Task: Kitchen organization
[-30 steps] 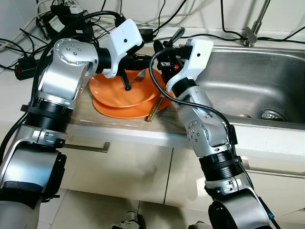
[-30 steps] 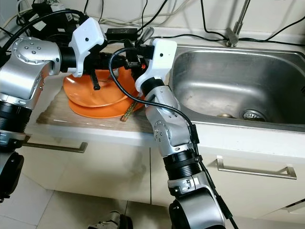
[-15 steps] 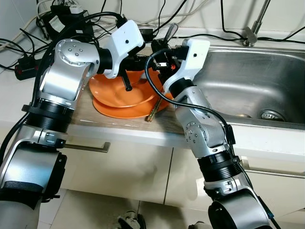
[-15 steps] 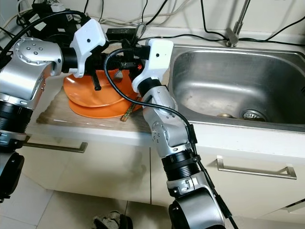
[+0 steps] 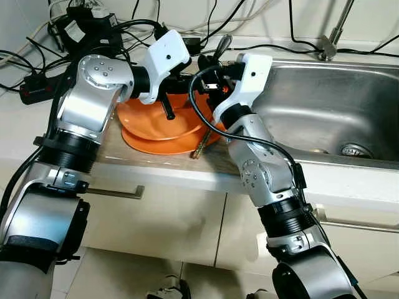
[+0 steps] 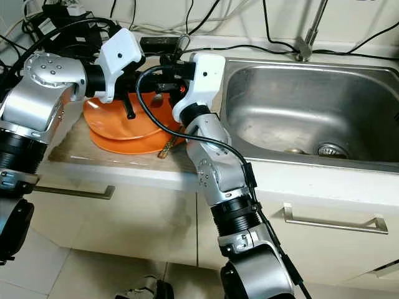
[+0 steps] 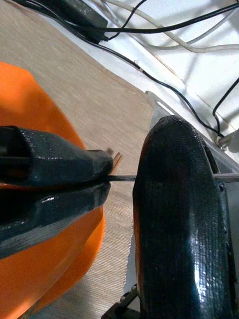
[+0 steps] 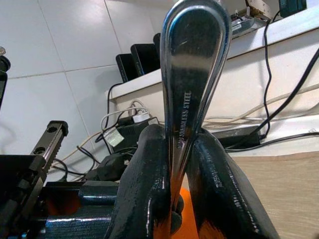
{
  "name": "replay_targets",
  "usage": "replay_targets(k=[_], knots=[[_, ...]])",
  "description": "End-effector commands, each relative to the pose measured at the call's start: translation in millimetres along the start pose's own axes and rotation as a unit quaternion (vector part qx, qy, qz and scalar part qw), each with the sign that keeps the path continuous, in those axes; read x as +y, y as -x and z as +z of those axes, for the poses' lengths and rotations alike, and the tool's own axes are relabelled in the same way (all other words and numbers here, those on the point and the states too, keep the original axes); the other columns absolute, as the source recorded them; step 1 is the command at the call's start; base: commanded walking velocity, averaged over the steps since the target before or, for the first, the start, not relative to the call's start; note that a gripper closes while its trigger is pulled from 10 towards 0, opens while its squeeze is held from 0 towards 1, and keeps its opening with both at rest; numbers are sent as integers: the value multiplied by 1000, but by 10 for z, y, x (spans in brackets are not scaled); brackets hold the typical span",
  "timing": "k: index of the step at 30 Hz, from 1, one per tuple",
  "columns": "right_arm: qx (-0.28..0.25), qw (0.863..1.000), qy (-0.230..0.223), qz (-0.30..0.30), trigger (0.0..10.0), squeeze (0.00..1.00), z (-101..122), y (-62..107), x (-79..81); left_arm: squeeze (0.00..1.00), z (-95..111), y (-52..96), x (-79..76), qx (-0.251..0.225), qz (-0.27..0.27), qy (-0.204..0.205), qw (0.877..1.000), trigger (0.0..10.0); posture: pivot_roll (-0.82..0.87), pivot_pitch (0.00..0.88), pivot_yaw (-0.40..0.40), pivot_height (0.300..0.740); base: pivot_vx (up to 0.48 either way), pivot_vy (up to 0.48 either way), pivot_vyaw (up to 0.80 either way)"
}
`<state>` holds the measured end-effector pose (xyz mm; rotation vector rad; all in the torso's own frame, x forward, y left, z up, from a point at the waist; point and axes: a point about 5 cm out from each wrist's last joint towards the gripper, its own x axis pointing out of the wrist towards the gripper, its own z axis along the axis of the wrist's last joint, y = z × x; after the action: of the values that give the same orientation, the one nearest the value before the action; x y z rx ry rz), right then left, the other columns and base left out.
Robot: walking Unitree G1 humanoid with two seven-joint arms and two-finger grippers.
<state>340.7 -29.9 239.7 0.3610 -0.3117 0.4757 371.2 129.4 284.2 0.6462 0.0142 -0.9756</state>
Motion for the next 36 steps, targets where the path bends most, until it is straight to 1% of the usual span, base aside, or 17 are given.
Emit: replay_targets(k=[1,7,8,10,11,12,14,27,28,29,30,33,35,36], knots=[[-25,999,-6,-42,0,0,98,-57,-55,0,-63,143,161,26,50,7,998,10000,16,19,66,707,0,0,0],[-27,999,-1,-46,0,0,106,-55,-69,0,-106,196,265,29,94,10,995,10000,17,20,65,707,0,0,0],[-27,999,-1,-46,0,0,106,-55,-69,0,-106,196,265,29,94,10,995,10000,17,20,65,707,0,0,0],[-29,999,0,-46,0,0,114,-57,-70,0,-157,235,314,33,113,18,993,10000,17,21,64,707,0,0,0],[-29,999,0,-46,0,0,116,-58,-72,914,-168,244,324,36,118,18,992,10000,18,22,64,707,0,0,0],[-30,999,0,-46,0,0,117,-58,-73,1000,-171,247,326,36,118,17,992,10000,18,22,64,707,0,0,0],[-29,999,1,-46,0,0,117,-58,-76,1000,-166,246,318,37,113,7,993,10000,18,23,63,707,0,0,0],[-30,998,3,-50,0,0,118,-60,-87,1000,-178,218,333,33,117,6,993,10000,15,24,65,707,0,0,0],[-31,998,3,-51,0,0,119,-59,-87,710,-187,219,340,35,120,7,992,10000,15,23,66,707,0,0,0],[-31,998,3,-51,0,0,119,-59,-87,710,-187,219,340,35,120,7,992,10000,15,23,66,707,0,0,0],[-32,998,3,-52,0,0,123,-60,-89,0,-195,222,346,35,124,14,992,10000,15,23,66,707,0,0,0],[-37,998,6,-55,0,0,140,-59,-92,0,-204,251,381,24,148,34,988,10000,12,19,68,707,0,0,0],[-43,997,14,-55,0,0,159,-58,-96,0,-198,305,452,7,192,51,980,10000,11,19,69,707,0,0,0],[-43,997,14,-55,0,0,159,-58,-96,0,-198,305,452,7,192,51,980,10000,11,19,69,707,0,0,0]])
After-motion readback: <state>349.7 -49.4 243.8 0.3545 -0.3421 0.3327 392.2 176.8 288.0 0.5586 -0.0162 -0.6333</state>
